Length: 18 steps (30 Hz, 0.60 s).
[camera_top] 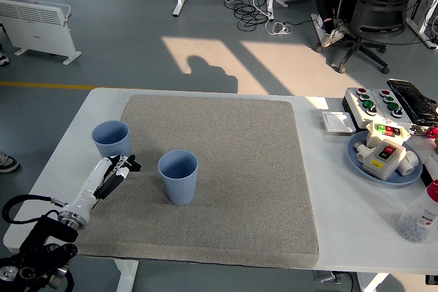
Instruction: Push cup pick cup insert cup
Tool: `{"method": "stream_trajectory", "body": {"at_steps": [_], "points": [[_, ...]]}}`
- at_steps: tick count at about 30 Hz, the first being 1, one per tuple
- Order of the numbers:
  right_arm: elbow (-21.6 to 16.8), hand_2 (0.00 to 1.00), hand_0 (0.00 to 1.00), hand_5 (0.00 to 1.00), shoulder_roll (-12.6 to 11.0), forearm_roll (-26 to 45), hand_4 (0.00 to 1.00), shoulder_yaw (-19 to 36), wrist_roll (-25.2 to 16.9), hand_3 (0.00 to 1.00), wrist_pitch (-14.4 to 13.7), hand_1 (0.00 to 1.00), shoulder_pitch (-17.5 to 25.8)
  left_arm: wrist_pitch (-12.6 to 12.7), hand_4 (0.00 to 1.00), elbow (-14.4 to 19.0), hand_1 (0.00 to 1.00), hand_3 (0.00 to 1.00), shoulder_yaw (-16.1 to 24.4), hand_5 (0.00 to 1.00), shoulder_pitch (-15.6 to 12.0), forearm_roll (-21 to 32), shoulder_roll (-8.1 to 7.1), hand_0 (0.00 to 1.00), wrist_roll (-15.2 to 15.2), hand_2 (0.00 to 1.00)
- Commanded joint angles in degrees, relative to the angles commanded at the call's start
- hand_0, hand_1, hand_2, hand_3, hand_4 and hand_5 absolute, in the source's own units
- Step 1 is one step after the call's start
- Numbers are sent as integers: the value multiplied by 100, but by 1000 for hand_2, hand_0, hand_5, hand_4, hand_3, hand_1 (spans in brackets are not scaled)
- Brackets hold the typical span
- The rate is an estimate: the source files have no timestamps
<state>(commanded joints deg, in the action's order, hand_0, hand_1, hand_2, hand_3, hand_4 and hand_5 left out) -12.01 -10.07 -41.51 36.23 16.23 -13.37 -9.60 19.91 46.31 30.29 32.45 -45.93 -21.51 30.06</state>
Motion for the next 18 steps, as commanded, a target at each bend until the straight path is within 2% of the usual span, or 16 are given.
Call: {"method": "stream_trajectory", "body": {"at_steps": [4, 9, 10, 14, 15, 18], "points": [[1, 650, 710, 413, -1, -21, 122, 10, 3, 587, 4, 636, 2, -17, 595, 227, 598, 487, 251, 998, -137, -233, -25, 668, -56, 541], [2, 650, 710, 413, -5, -18, 122, 18, 2, 587, -1, 636, 19, -55, 595, 671, 598, 487, 751, 998, -480, -641, -107, 668, -170, 541], [2, 650, 710, 413, -5, -20, 122, 18, 2, 587, -1, 636, 21, -60, 597, 734, 594, 486, 823, 998, -527, -688, -120, 635, -184, 540], [3, 650, 710, 413, -9, -24, 122, 31, 5, 587, -4, 636, 41, -103, 597, 1260, 594, 486, 1373, 998, -928, -1171, -265, 635, -351, 540], [3, 650, 710, 413, -8, -24, 122, 34, 6, 587, -6, 636, 46, -108, 663, 1383, 602, 496, 1482, 998, -1002, -1271, -300, 643, -380, 548], [2, 649, 710, 412, -9, -18, 123, 33, 7, 588, -8, 636, 62, -135, 663, 1749, 602, 496, 1784, 998, -1201, -1569, -435, 643, -509, 548]]}}
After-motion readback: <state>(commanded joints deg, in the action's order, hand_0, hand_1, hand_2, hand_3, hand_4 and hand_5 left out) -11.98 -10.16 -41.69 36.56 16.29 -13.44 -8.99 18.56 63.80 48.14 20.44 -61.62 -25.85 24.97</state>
